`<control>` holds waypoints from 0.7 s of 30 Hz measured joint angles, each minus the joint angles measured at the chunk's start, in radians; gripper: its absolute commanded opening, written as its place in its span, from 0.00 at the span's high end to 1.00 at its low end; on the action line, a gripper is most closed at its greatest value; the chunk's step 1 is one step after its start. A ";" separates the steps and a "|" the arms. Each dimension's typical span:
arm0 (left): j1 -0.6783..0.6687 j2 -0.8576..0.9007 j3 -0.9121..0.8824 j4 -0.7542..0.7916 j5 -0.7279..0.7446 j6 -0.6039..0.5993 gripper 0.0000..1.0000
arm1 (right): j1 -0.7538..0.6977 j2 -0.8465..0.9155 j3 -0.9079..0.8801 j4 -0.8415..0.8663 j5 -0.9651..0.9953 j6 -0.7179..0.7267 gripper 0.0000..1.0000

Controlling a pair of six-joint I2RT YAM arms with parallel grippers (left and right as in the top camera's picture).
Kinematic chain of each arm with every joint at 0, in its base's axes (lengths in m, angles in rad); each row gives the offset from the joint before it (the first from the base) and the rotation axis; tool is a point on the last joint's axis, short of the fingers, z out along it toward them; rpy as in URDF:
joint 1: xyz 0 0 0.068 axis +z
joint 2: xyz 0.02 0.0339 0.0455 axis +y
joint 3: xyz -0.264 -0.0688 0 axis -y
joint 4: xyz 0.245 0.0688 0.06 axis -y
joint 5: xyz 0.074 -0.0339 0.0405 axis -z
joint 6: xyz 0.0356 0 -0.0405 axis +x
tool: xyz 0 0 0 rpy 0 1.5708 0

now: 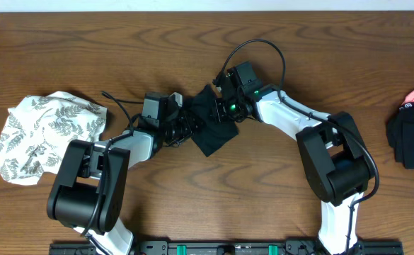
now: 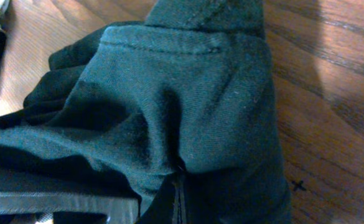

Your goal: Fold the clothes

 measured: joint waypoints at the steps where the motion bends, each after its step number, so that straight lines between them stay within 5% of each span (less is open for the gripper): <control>1: 0.000 0.002 -0.003 0.012 -0.001 0.008 0.80 | 0.000 0.000 0.000 -0.002 0.000 0.000 0.99; 6: -0.001 0.003 -0.006 0.034 -0.002 0.016 0.94 | 0.000 0.000 0.002 -0.010 0.002 -0.013 0.99; 13: -0.006 0.004 -0.007 0.052 0.051 0.034 0.94 | -0.072 -0.017 0.002 -0.066 -0.042 -0.087 0.99; 21: 0.012 -0.021 -0.007 0.064 0.097 0.034 0.94 | -0.325 -0.198 -0.005 -0.117 -0.010 -0.107 0.99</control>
